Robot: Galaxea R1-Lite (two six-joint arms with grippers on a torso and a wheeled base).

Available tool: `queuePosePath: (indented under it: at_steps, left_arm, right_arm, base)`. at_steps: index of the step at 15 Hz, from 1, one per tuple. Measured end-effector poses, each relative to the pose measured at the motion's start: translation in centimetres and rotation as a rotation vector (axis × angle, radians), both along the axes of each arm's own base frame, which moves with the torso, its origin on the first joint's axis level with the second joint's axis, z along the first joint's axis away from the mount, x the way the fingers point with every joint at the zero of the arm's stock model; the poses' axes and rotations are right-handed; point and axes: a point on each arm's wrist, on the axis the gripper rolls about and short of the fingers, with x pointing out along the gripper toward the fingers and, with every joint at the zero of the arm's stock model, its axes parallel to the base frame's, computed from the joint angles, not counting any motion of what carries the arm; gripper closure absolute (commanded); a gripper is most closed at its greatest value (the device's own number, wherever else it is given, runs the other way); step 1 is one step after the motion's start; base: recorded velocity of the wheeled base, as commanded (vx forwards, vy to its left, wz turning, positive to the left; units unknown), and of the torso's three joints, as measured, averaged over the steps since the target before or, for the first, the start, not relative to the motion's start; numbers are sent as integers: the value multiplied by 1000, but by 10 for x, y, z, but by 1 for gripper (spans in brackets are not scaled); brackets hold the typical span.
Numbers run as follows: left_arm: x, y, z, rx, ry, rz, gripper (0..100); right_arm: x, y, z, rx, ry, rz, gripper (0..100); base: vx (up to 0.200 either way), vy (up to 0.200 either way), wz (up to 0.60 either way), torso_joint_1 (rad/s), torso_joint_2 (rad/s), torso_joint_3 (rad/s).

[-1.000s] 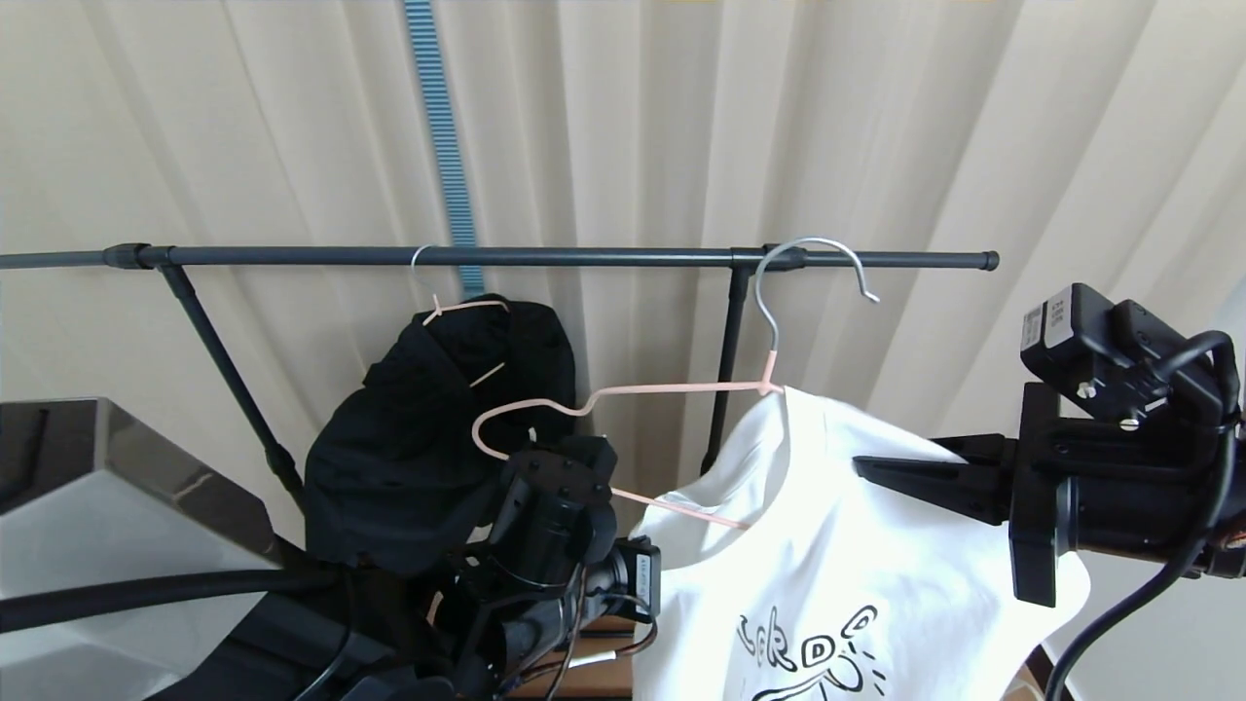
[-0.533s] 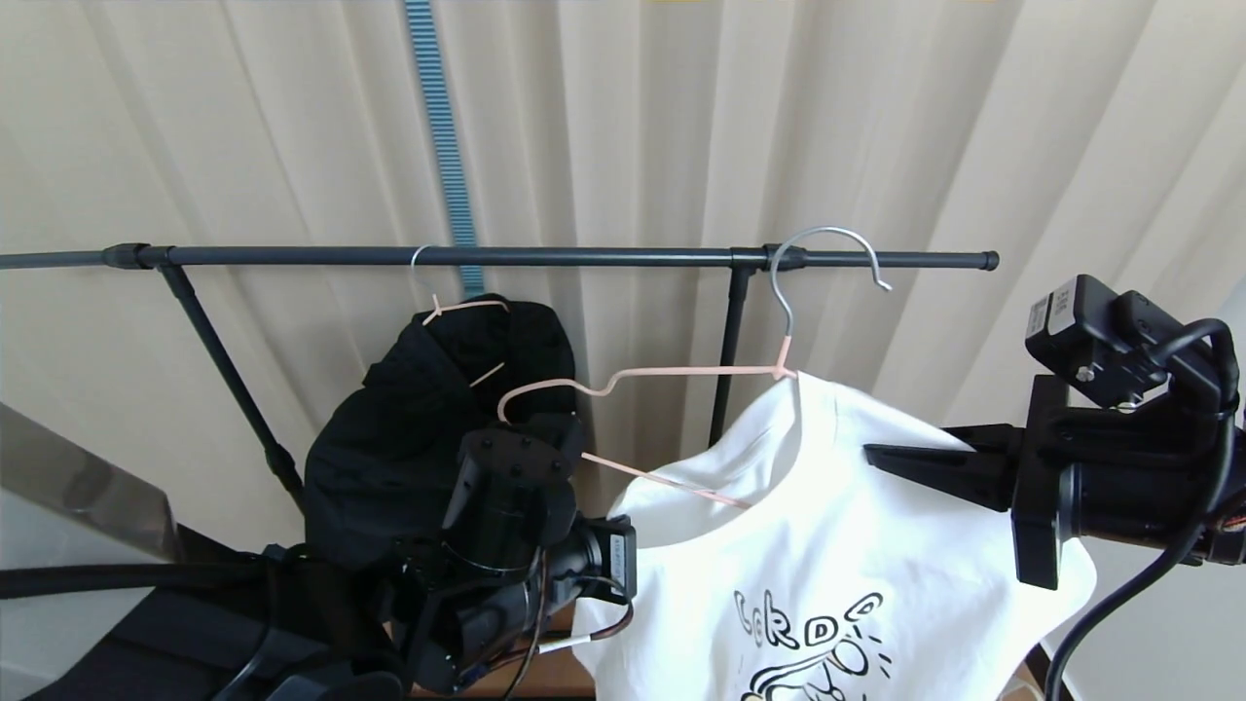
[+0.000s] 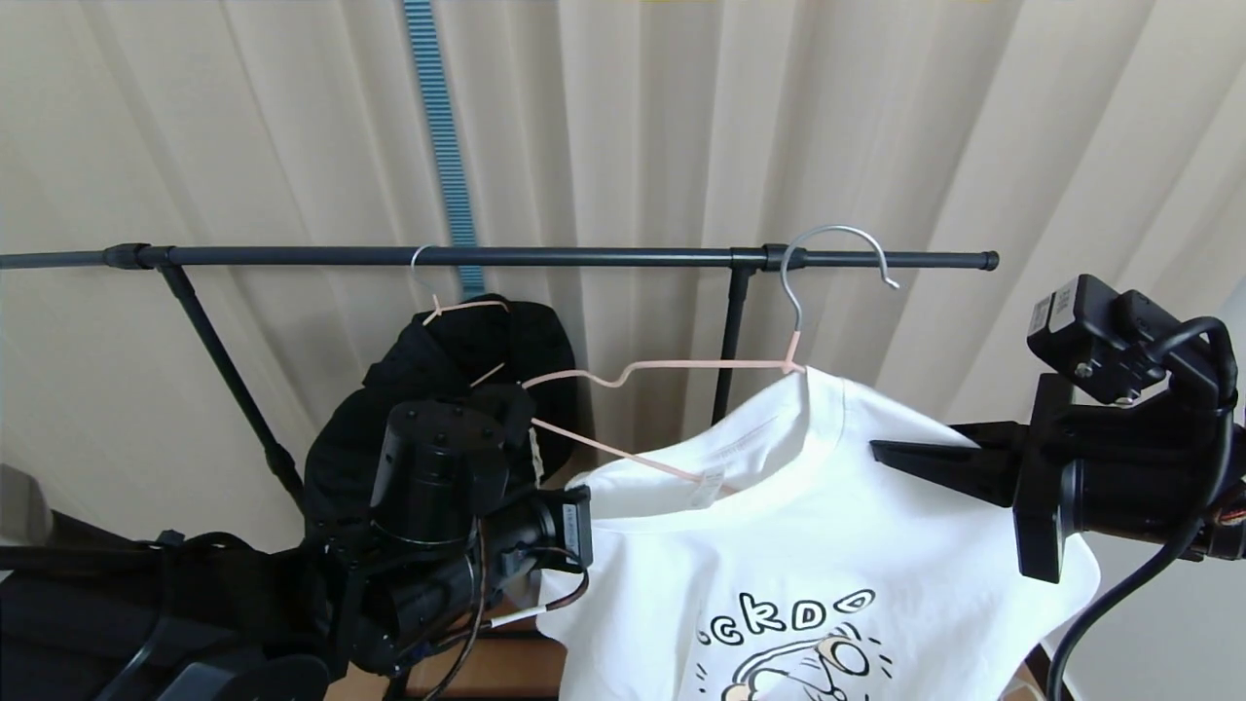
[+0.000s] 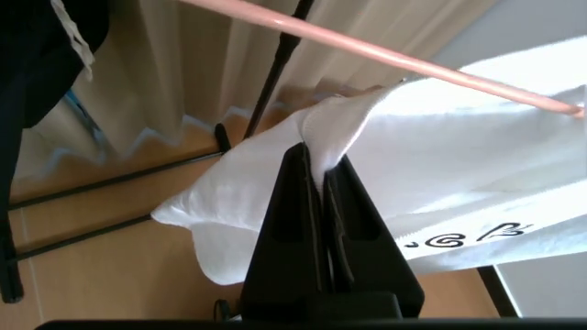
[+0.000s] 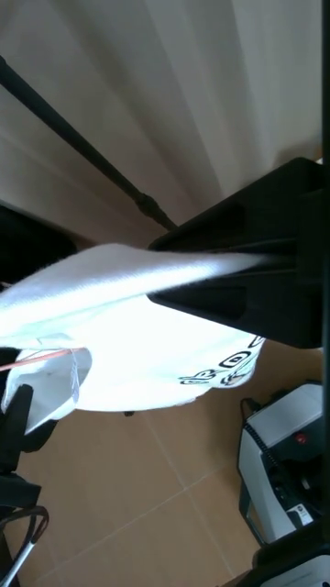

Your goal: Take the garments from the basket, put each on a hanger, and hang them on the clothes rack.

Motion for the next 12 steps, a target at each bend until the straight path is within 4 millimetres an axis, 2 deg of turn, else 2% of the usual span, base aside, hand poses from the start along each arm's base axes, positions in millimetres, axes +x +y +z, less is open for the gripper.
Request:
queuePosePath:
  at_steps: [12]
  left_arm:
    - [9,33,15,-8,-46,109,100]
  right_arm:
    - [0,-9,-13,-115,-50,27,100]
  base:
    - [0,0,0,0,0,0]
